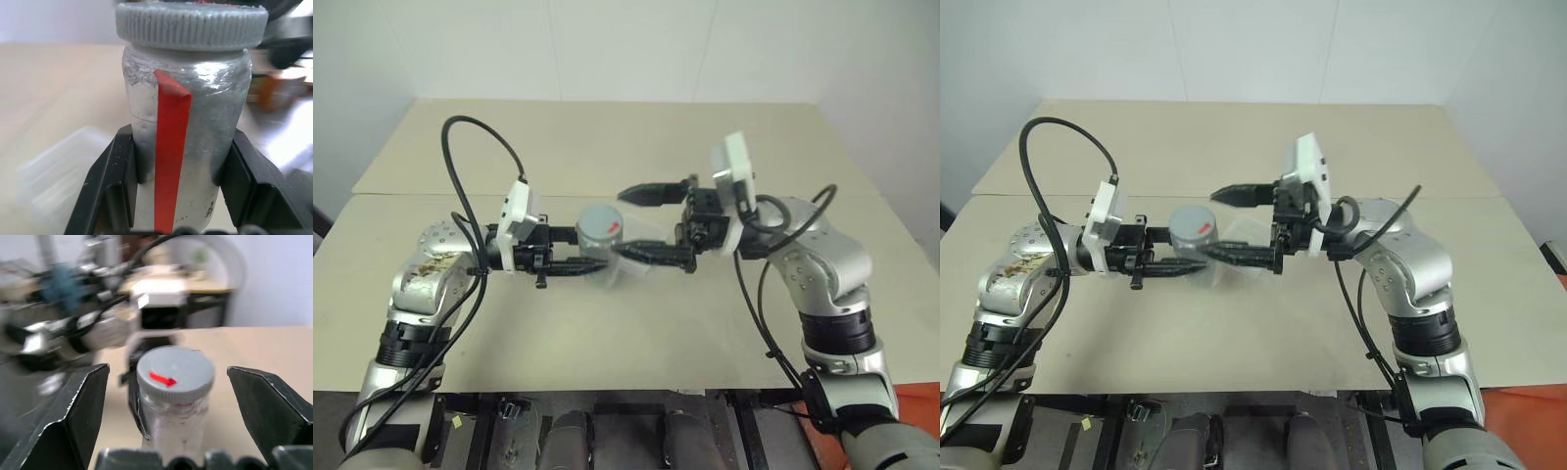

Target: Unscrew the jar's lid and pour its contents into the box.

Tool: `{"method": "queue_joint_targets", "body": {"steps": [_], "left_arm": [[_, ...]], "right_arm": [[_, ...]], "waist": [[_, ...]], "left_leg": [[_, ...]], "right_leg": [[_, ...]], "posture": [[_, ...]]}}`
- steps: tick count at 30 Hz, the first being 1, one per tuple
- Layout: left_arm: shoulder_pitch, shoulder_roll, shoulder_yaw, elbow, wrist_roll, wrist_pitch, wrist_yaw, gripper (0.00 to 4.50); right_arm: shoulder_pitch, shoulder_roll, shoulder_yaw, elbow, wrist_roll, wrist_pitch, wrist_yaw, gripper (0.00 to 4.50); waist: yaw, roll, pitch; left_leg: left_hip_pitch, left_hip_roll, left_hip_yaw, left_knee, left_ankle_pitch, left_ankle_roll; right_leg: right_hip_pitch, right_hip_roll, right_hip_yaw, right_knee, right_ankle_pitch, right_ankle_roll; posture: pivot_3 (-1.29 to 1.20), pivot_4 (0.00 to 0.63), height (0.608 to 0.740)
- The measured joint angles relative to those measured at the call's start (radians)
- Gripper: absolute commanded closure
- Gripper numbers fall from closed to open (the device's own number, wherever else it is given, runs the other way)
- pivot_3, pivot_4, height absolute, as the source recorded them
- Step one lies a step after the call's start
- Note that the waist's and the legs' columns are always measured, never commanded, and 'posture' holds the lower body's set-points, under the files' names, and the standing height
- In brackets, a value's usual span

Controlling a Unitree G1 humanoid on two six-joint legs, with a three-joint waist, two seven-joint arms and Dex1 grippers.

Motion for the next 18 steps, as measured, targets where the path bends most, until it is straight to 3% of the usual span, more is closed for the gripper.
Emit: {"method": "queue_joint_targets", "body": {"steps": [5,10,18], "left_arm": [[0.054,-0.074,0.018,-0.048,0.013,0.002,0.164,2.54],[0.064,-0.112,0.018,-0.097,0.025,0.018,0.284,2.54],[0.064,-0.109,0.006,-0.097,0.038,0.027,0.308,2.54]], "right_arm": [[0.006,0.070,-0.022,-0.113,-0.003,0.077,-0.243,0.04],[-0.012,0.144,0.081,-0.141,-0.116,0.171,-0.480,0.04],[-0.020,0.182,0.140,-0.142,-0.181,0.200,-0.575,0.04]], "waist": [[-0.003,0.000,0.000],[-0.002,0.000,0.000],[-0.001,0.000,0.000]], "left_leg": [[0.000,0.000,0.000,0.000,0.000,0.000],[0.000,0.000,0.000,0.000,0.001,-0.001],[0.000,0.000,0.000,0.000,0.000,-0.001]], "right_leg": [[-0.001,0.000,0.000,0.003,0.000,0.000],[-0.001,0.000,0.000,0.001,0.000,0.000],[0.000,0.000,0.000,0.000,0.000,0.000]], "posture": [[0.00,0.150,0.740],[0.00,0.150,0.740],[0.00,0.150,0.740]]}}
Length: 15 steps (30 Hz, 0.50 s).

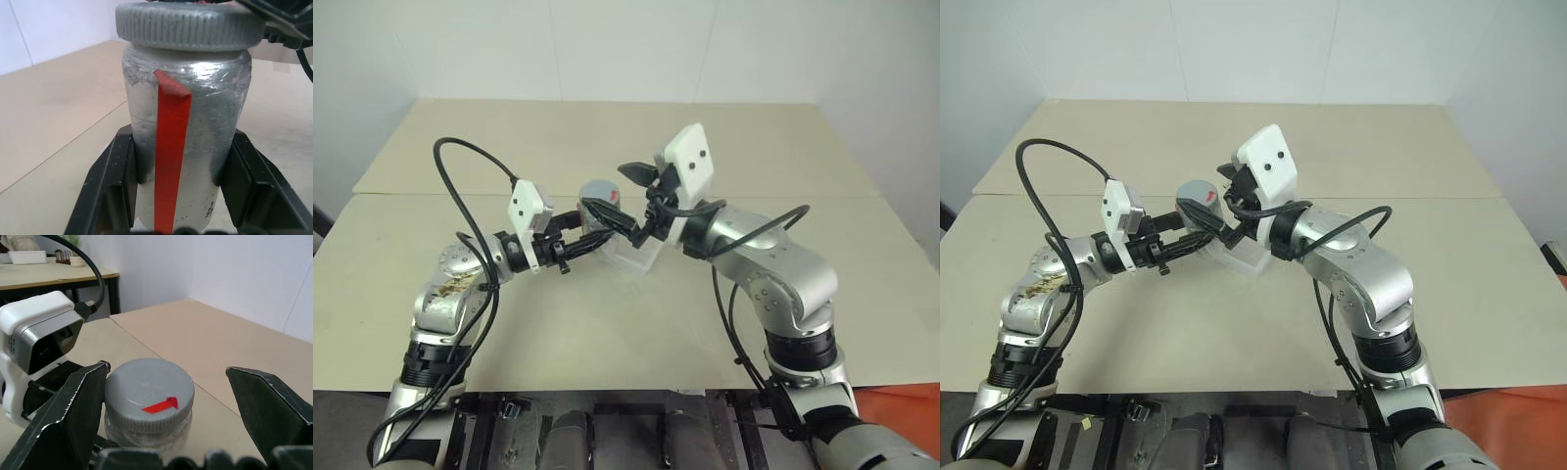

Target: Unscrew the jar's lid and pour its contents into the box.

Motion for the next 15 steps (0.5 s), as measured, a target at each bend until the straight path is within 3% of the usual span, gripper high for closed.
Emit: {"method": "queue_joint_targets", "body": {"steps": [15], "left_arm": [[-0.002,0.015,-0.003,0.001,-0.005,0.004,-0.006,2.54]], "right_arm": [[-0.015,0.004,0.040,-0.005,-0.040,0.014,-0.014,0.04]], "waist": [[-0.001,0.000,0.000]], "left_leg": [[0.000,0.000,0.000,0.000,0.000,0.000]], "right_leg": [[0.000,0.000,0.000,0.000,0.000,0.000]], "posture": [[0.00,0.150,0.740]]}}
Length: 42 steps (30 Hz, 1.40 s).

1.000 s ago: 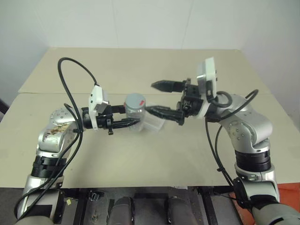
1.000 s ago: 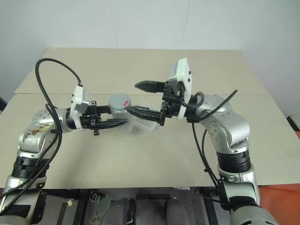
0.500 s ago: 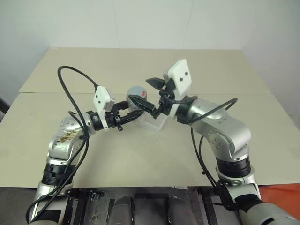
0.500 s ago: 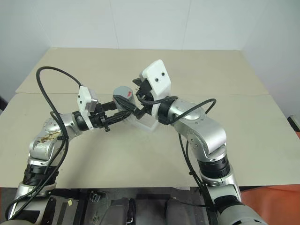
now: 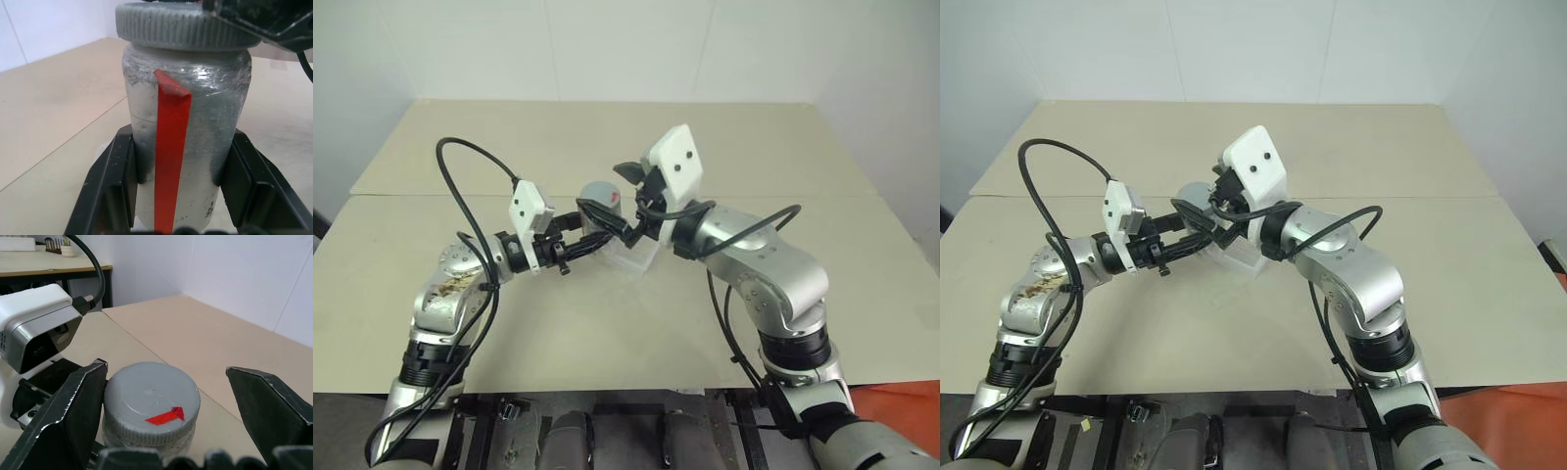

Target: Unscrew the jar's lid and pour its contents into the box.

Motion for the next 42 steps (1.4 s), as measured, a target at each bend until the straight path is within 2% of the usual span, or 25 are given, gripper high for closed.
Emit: {"method": "queue_joint_targets", "body": {"steps": [22,29,36,42], "left_arm": [[-0.005,0.030,0.003,0.003,-0.014,0.020,-0.027,2.54],[-0.005,0.045,0.004,0.003,-0.027,0.020,-0.031,2.54],[-0.005,0.055,0.019,0.002,-0.041,0.020,-0.050,2.54],[-0.005,0.056,0.019,0.002,-0.043,0.020,-0.060,2.54]], "right_arm": [[0.041,-0.089,0.005,-0.034,-0.007,-0.002,0.072,0.04],[0.052,-0.103,-0.016,-0.042,0.006,-0.002,0.090,0.04],[0.073,-0.141,-0.092,-0.047,0.012,-0.002,0.095,0.04],[0.081,-0.159,-0.097,-0.047,0.013,-0.002,0.111,0.04]], "waist": [[0.000,0.000,0.000],[0.000,0.000,0.000],[0.001,0.000,0.000],[-0.001,0.000,0.000]], "left_leg": [[0.000,0.000,0.000,0.000,0.000,0.000],[0.000,0.000,0.000,0.000,0.000,0.000],[0.000,0.000,0.001,0.000,0.000,0.000],[0.000,0.000,0.001,0.000,0.000,0.000]], "right_leg": [[0.000,0.000,0.000,-0.001,0.000,0.000],[0.000,0.000,0.000,-0.001,0.000,0.000],[0.000,0.000,0.000,-0.002,0.000,0.000],[0.000,0.000,0.000,-0.002,0.000,0.000]], "posture": [[0.00,0.150,0.740],[0.00,0.150,0.740],[0.00,0.150,0.740],[0.00,0.150,0.740]]}}
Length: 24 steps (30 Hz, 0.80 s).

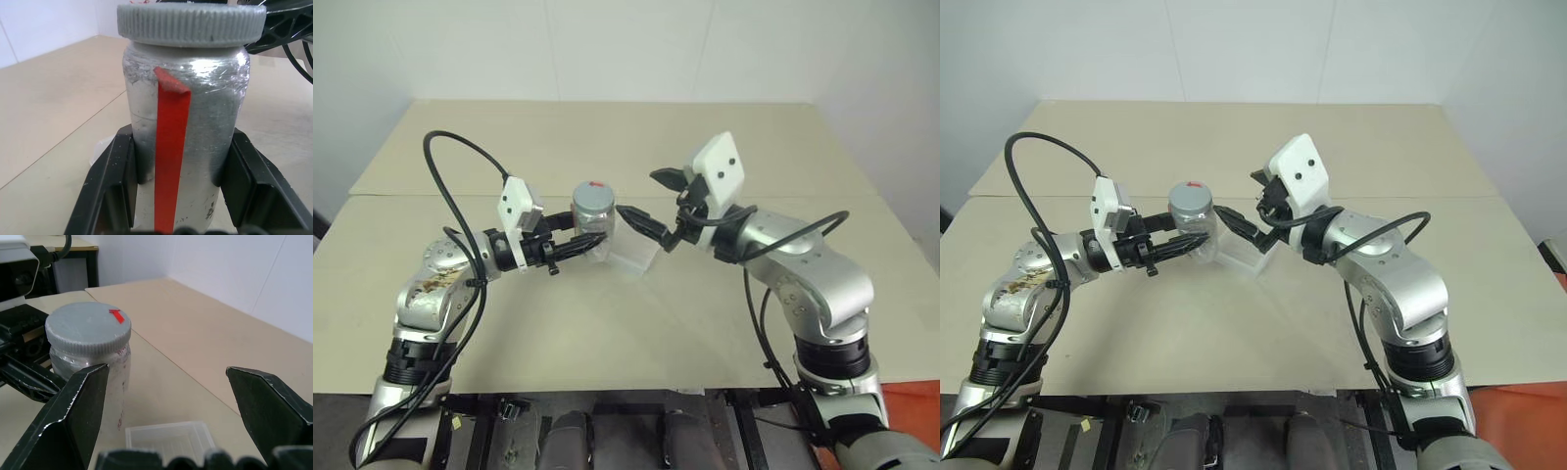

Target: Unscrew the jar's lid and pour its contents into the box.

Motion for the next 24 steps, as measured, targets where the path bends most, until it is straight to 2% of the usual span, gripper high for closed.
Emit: {"method": "queue_joint_targets", "body": {"steps": [4,9,17,24], "left_arm": [[0.000,0.001,0.000,0.000,0.001,0.000,0.000,2.54],[-0.002,-0.009,0.001,0.010,0.008,-0.005,0.026,2.54],[-0.026,-0.064,-0.033,0.032,0.045,-0.028,0.054,2.54],[-0.033,-0.074,-0.042,0.053,0.051,-0.030,0.047,2.54]], "right_arm": [[0.010,-0.044,-0.004,0.001,0.004,-0.013,0.039,0.04],[0.029,-0.082,-0.062,-0.018,0.081,-0.023,0.135,0.04],[-0.033,0.034,-0.012,-0.024,0.091,-0.023,0.083,0.04],[-0.096,0.117,0.076,0.024,0.020,-0.014,-0.020,0.04]], "waist": [[0.001,0.000,0.000],[0.003,0.000,0.000],[0.000,0.000,0.000],[0.001,0.000,0.000]], "left_leg": [[0.000,0.000,0.000,0.000,0.000,0.000],[0.000,0.000,-0.001,0.000,0.000,0.000],[0.000,0.000,-0.001,0.000,0.000,0.000],[0.000,0.000,0.000,0.000,0.000,0.000]], "right_leg": [[0.000,0.000,0.000,-0.001,0.000,0.000],[0.001,0.000,0.000,-0.001,0.000,0.000],[0.000,0.000,0.000,0.001,0.000,0.000],[0.000,0.000,0.000,0.001,0.000,0.000]], "posture": [[0.00,0.150,0.740],[0.00,0.150,0.740],[0.00,0.150,0.740],[0.00,0.150,0.740]]}}
